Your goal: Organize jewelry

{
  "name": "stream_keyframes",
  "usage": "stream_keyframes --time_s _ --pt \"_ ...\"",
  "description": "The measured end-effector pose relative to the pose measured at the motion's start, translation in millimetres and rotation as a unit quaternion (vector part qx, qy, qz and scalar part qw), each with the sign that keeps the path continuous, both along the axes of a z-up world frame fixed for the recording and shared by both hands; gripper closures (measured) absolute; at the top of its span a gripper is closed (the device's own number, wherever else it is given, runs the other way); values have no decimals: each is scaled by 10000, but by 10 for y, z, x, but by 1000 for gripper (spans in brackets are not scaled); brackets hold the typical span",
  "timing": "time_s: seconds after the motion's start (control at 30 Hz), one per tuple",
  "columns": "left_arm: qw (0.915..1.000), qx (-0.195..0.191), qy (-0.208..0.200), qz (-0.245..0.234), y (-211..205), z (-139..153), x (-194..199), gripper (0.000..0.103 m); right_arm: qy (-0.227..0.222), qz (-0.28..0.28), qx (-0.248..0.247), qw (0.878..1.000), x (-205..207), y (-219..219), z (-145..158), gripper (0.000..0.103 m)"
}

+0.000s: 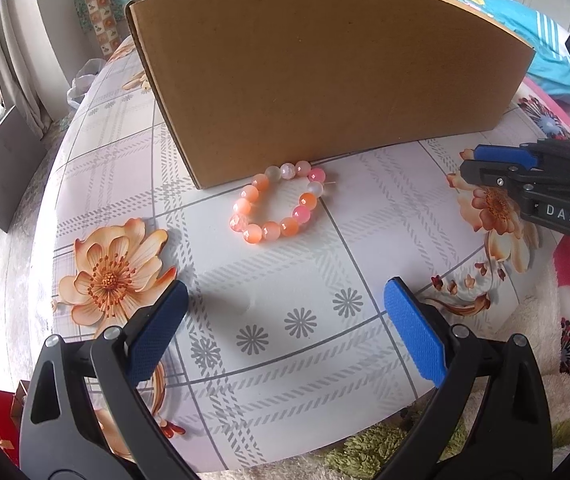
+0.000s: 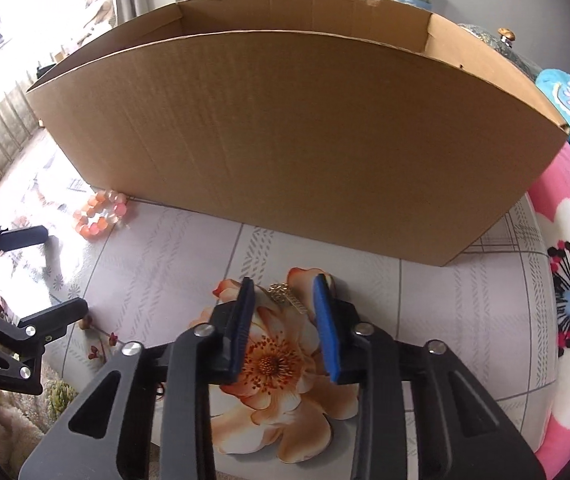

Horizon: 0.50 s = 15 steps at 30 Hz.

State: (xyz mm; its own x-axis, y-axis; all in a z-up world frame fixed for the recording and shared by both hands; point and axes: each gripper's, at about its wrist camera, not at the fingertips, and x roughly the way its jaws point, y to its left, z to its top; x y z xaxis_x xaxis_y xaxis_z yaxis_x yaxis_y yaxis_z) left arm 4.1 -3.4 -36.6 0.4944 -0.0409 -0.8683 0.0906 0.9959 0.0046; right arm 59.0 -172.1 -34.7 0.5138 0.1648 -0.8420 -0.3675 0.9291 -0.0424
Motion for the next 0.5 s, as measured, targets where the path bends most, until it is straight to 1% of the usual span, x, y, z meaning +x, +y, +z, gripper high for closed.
stream_keyframes --time_s 0.03,0.07,0.13,0.23,0.33,0.37,0.43,0.5 --pt "10000 -4 -15 -46 0 1 -4 8 4 41 1 10000 -19 16 10 86" --pt "9999 -11 -26 -99 0 3 -7 8 -17 -34 -80 10000 -43 43 14 90" --pt "9998 -14 -89 -167 2 7 -30 8 47 -16 -5 10000 -70 53 22 96" --pt "9994 -27 -256 -221 3 24 -77 8 112 -64 115 9999 -84 40 38 98" --pt "9982 -70 -516 -286 0 90 -153 8 187 -99 259 9994 -91 9 42 99" --pt "9975 -88 -636 -297 1 127 -181 10 205 -102 296 9993 -92 0 45 99" --pt "9960 -133 -812 -349 2 189 -210 23 244 -100 368 9990 -85 -48 45 99" --pt "9953 -158 -878 -377 1 220 -205 36 273 -126 412 9987 -102 -68 51 99"
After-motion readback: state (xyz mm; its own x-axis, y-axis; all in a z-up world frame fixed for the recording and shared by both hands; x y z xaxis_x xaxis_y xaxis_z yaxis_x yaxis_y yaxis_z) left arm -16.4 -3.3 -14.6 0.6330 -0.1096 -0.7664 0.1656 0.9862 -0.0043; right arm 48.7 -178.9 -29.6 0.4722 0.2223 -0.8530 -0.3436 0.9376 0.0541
